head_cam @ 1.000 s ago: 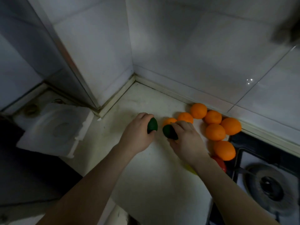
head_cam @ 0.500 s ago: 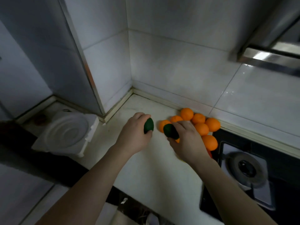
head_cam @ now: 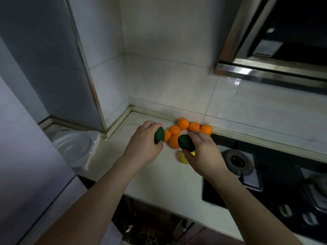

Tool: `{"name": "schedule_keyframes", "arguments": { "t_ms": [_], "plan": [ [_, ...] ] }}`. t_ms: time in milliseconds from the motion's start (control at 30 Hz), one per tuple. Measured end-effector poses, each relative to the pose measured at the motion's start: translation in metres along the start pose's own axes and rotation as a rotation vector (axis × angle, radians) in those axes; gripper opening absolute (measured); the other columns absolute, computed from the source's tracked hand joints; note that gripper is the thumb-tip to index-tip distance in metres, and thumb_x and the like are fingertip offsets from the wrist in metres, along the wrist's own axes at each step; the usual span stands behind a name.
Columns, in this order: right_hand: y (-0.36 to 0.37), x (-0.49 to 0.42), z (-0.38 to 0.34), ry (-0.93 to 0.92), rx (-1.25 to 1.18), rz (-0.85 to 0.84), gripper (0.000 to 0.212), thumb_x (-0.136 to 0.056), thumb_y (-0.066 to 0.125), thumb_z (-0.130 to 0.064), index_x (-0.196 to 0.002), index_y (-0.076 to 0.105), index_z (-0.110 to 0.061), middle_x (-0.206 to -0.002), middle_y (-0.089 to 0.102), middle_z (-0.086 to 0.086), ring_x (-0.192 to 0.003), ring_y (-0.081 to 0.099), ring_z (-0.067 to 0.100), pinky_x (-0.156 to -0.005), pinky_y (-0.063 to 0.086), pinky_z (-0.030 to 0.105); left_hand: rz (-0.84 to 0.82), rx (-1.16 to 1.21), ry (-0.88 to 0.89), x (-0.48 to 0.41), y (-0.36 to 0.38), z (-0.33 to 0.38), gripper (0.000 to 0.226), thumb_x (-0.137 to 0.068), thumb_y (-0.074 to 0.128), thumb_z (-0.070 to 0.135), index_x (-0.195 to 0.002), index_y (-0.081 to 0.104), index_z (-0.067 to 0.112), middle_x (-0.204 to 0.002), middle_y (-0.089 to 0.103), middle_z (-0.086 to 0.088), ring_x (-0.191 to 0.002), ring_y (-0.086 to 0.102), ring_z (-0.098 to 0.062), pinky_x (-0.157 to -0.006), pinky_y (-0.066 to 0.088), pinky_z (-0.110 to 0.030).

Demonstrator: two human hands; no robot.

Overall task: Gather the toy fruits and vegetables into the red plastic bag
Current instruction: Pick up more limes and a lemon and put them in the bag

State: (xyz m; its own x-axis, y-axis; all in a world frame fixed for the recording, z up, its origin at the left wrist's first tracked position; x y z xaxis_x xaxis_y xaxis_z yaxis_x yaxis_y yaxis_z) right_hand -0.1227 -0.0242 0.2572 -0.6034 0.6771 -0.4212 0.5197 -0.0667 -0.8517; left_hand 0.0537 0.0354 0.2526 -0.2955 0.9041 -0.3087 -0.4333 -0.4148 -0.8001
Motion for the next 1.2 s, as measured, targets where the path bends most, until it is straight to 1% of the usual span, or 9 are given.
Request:
{"name": "schedule_keyframes", "arguments": {
  "t_ms": [100,200,400,533,633,800,900,1000,1200],
  "plan": [
    [-0.024,0.014,0.007,0.029,-0.002,0.022,0.049,-0.075,0.069,-0.026,-0.122,0.058,-0.015,-0.112,0.059,0.006,-0.102,0.055,0.029,-0.084,0.048,0.036,0.003,-0.006,0.041,0.007,-0.005,0.027,0.056,-0.082,0.067,0.023,-0.136,0.051,0.018,-0.138,0.047,-0.001,-0.12,0.049,-0.022,-0.102,0.042,-0.035],
    [-0.05,0.028,0.014,0.05,0.018,0.066,0.052,-0.074,0.074,-0.025,-0.122,0.058,-0.012,-0.115,0.059,0.007,-0.104,0.054,0.028,-0.085,0.046,0.032,0.008,-0.008,0.079,0.012,-0.008,0.053,0.056,-0.081,0.067,0.021,-0.135,0.051,0.019,-0.138,0.047,-0.001,-0.12,0.05,-0.023,-0.102,0.043,-0.035],
    [-0.103,0.066,0.047,0.105,0.055,0.109,0.055,-0.072,0.075,-0.022,-0.122,0.059,-0.007,-0.112,0.06,0.01,-0.102,0.055,0.032,-0.086,0.044,0.032,0.015,0.013,0.135,0.02,0.004,0.121,0.055,-0.079,0.068,0.019,-0.132,0.054,0.021,-0.133,0.048,0.002,-0.118,0.049,-0.019,-0.097,0.034,-0.02],
    [-0.146,0.107,0.086,0.175,0.098,0.118,0.055,-0.074,0.075,-0.025,-0.123,0.058,-0.007,-0.113,0.06,0.009,-0.105,0.054,0.029,-0.089,0.044,0.032,0.002,0.069,0.163,0.029,0.031,0.18,0.057,-0.076,0.07,0.019,-0.131,0.056,0.023,-0.13,0.048,0.002,-0.116,0.051,-0.017,-0.1,0.036,-0.021],
    [-0.179,0.139,0.118,0.231,0.141,0.119,0.057,-0.076,0.073,-0.029,-0.127,0.056,-0.009,-0.116,0.058,0.007,-0.108,0.052,0.027,-0.092,0.044,0.033,-0.025,0.075,0.196,0.036,0.059,0.225,0.057,-0.078,0.07,0.019,-0.133,0.056,0.021,-0.129,0.05,0.001,-0.118,0.05,-0.017,-0.093,0.028,-0.011],
    [-0.23,0.194,0.165,0.305,0.207,0.153,0.055,-0.079,0.071,-0.028,-0.128,0.054,-0.01,-0.117,0.058,0.006,-0.109,0.052,0.026,-0.092,0.044,0.034,-0.068,0.118,0.264,0.047,0.103,0.297,0.057,-0.077,0.072,0.018,-0.132,0.057,0.018,-0.129,0.053,-0.004,-0.118,0.05,-0.02,-0.096,0.028,-0.013],
    [-0.257,0.226,0.188,0.352,0.241,0.17,0.054,-0.081,0.069,-0.03,-0.129,0.053,-0.013,-0.119,0.056,0.003,-0.111,0.05,0.023,-0.093,0.045,0.032,-0.104,0.135,0.311,0.054,0.128,0.339,0.059,-0.078,0.072,0.02,-0.134,0.055,0.018,-0.13,0.053,-0.005,-0.118,0.051,-0.023,-0.102,0.034,-0.023],
    [-0.28,0.256,0.212,0.429,0.27,0.194,0.056,-0.083,0.067,-0.033,-0.132,0.051,-0.013,-0.122,0.055,0.003,-0.113,0.049,0.022,-0.095,0.043,0.032,-0.16,0.177,0.368,0.058,0.15,0.381,0.058,-0.082,0.069,0.022,-0.137,0.05,0.02,-0.132,0.05,-0.002,-0.12,0.048,-0.021,-0.103,0.04,-0.031],
    [-0.315,0.3,0.25,0.581,0.353,0.235,0.056,-0.083,0.067,-0.034,-0.131,0.052,-0.011,-0.123,0.055,0.004,-0.114,0.05,0.023,-0.096,0.04,0.029,-0.257,0.24,0.496,0.056,0.19,0.451,0.052,-0.084,0.066,0.023,-0.133,0.049,0.021,-0.13,0.049,0.001,-0.118,0.047,-0.018,-0.099,0.039,-0.028]
  ]
}}
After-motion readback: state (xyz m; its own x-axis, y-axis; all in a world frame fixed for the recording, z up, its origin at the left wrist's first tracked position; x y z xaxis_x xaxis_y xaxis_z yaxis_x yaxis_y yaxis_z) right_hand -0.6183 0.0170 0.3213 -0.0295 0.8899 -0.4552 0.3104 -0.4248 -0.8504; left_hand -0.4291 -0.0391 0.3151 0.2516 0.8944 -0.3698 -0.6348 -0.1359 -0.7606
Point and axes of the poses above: each hand's wrist, its own x-axis away from the middle knuckle, its own y-axis out of the palm, z = x × y, the point moved 7 cm from there along -x, towards the middle knuckle
